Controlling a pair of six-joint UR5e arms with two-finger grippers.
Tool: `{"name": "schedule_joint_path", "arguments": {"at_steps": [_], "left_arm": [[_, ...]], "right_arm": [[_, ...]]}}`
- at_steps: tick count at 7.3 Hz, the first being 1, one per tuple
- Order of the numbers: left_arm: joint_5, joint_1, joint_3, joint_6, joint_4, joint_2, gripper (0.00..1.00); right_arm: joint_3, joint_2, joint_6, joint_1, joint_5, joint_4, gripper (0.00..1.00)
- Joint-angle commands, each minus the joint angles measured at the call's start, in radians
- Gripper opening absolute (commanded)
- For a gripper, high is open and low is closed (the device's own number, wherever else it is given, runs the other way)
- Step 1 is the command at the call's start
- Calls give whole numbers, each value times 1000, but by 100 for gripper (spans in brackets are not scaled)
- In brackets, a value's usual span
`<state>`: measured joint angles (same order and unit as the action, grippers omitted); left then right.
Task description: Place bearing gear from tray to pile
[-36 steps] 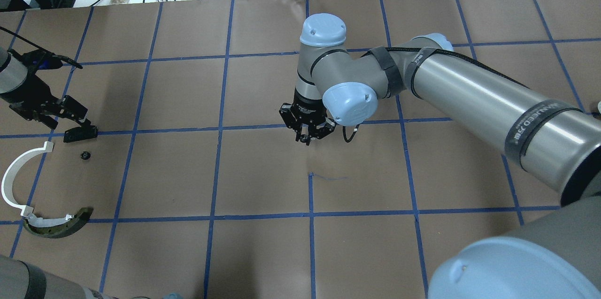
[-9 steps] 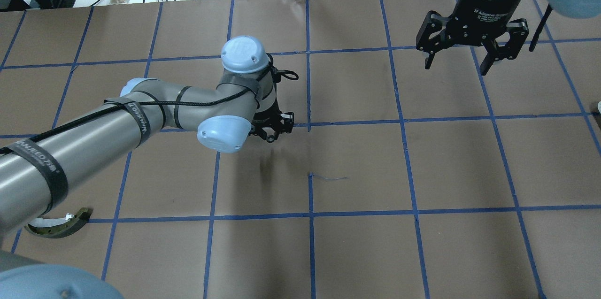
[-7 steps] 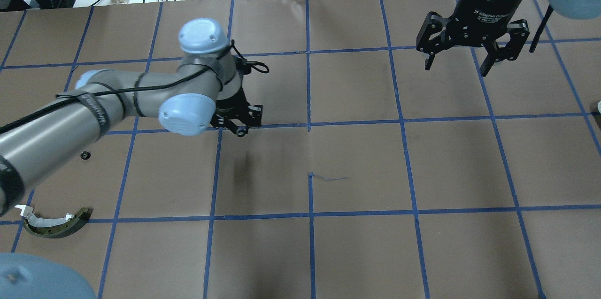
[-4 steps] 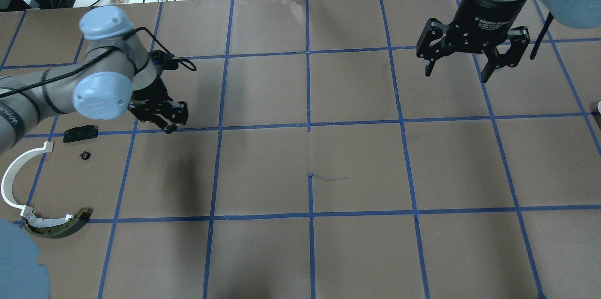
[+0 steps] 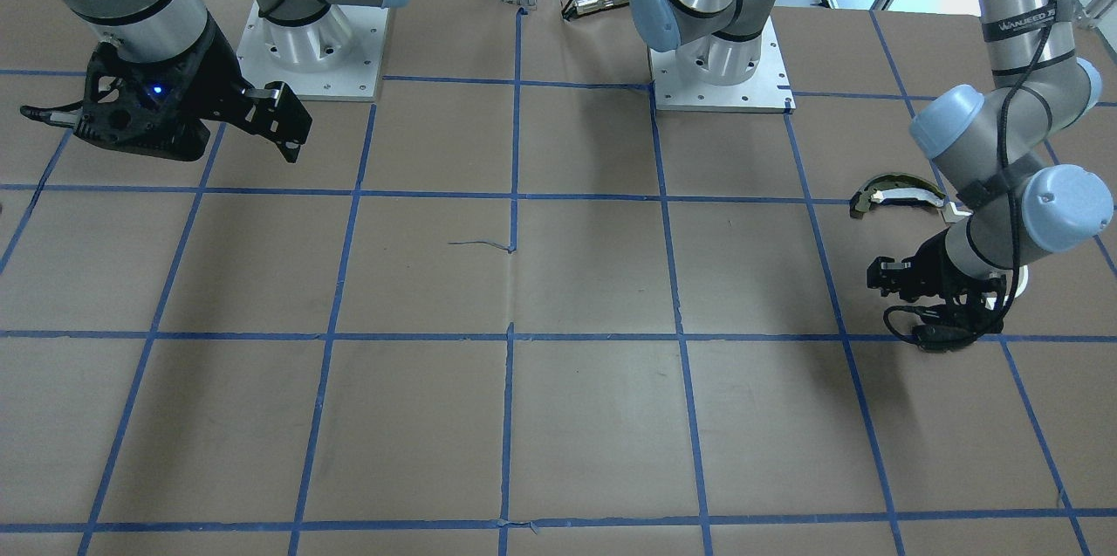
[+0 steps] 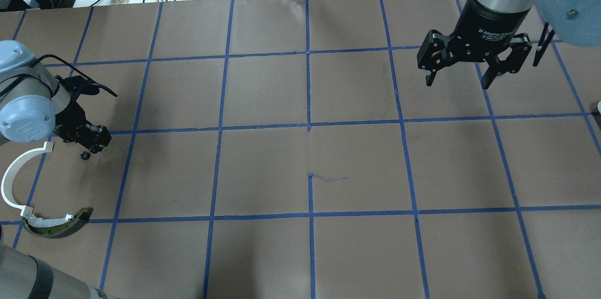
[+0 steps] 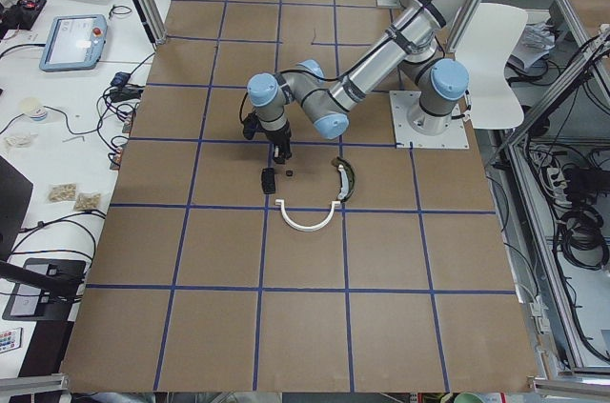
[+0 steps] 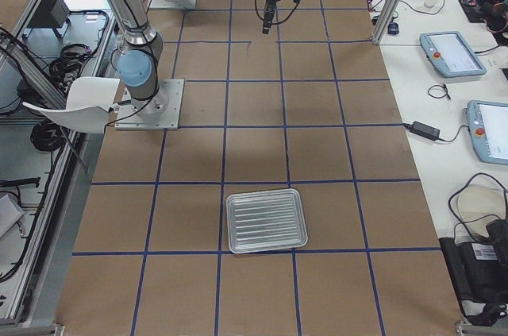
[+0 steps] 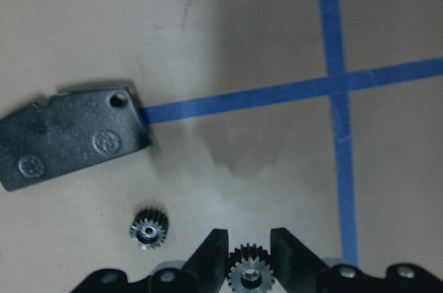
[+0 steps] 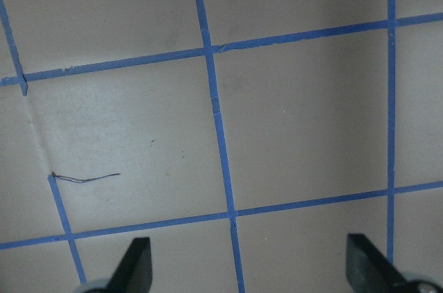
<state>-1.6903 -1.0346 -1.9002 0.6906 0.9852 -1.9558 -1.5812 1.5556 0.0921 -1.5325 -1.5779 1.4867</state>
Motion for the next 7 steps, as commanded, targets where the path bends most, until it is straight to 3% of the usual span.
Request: {"name": "schedule_joint_path", "arguments": {"at_steps": [1, 2, 3, 5, 7], "left_arm": [[-5, 5, -2, 7, -11, -26, 8], [-5, 2, 6, 12, -13, -26, 76], [-11, 1, 18, 9, -14, -11, 94], [1, -30, 29, -6, 38, 59, 100], [30, -233, 172, -275, 334, 173, 100]], "right_arm": [[0, 4, -9, 0, 1, 1, 100], [0, 8, -12, 0, 3, 1, 100], [0, 8, -14, 0, 13, 1, 100], [0, 14, -66, 0, 30, 1, 100], [1, 17, -81, 0, 44, 3, 100]]}}
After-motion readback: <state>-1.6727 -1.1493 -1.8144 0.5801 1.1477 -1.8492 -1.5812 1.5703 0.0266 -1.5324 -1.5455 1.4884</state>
